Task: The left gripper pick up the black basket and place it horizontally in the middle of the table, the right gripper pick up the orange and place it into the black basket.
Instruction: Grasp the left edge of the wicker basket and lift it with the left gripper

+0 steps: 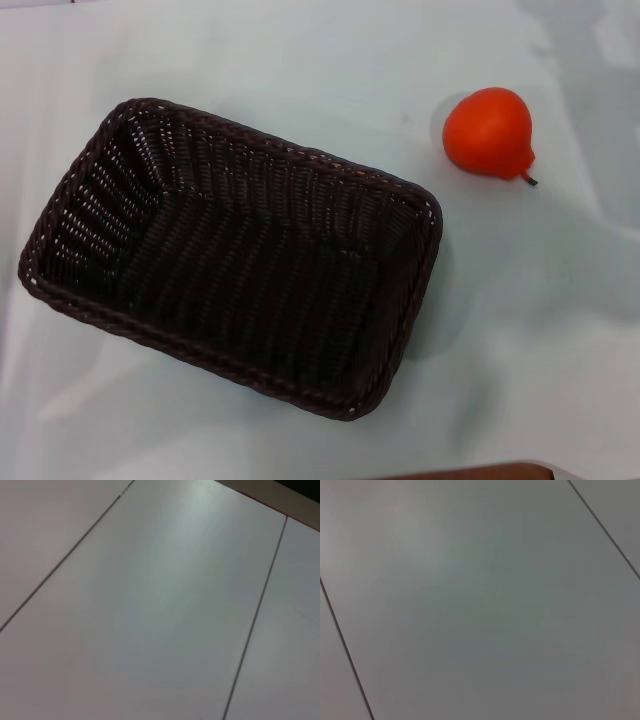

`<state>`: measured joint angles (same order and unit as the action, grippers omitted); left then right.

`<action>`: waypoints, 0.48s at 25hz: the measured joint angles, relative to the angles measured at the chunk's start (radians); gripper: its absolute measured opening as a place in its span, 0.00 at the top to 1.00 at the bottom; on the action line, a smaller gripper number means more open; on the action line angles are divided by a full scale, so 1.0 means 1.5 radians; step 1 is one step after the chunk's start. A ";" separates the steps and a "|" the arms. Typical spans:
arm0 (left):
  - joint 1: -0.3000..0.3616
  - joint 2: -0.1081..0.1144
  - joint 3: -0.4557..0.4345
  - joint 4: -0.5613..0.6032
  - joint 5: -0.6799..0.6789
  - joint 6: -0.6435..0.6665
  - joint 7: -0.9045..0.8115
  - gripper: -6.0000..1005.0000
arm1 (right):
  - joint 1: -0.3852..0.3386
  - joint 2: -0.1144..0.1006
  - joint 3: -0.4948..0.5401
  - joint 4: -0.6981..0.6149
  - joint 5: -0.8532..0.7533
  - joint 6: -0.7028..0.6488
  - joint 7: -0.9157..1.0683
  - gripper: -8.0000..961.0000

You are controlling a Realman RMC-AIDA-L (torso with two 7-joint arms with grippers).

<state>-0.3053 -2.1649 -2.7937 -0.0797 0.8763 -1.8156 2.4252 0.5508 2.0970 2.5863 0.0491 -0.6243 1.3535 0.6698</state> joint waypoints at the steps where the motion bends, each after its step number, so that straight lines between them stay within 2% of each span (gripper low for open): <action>1: 0.001 0.000 0.004 -0.001 0.000 0.000 0.000 0.13 | 0.000 0.000 0.000 0.000 0.000 0.000 0.000 0.00; 8: 0.011 0.002 0.047 -0.029 0.000 0.000 -0.012 0.13 | 0.000 0.000 0.000 -0.001 0.000 0.000 0.001 0.00; 10: 0.015 0.002 0.065 -0.046 0.000 0.000 -0.032 0.13 | 0.000 0.000 0.000 -0.001 0.000 0.000 0.004 0.00; 12: 0.025 0.008 0.102 -0.088 0.001 0.013 -0.100 0.13 | 0.000 0.000 0.000 -0.002 0.000 0.000 0.010 0.00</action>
<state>-0.2670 -2.1530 -2.6405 -0.2114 0.8780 -1.7954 2.2750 0.5507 2.0970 2.5862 0.0467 -0.6244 1.3529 0.6843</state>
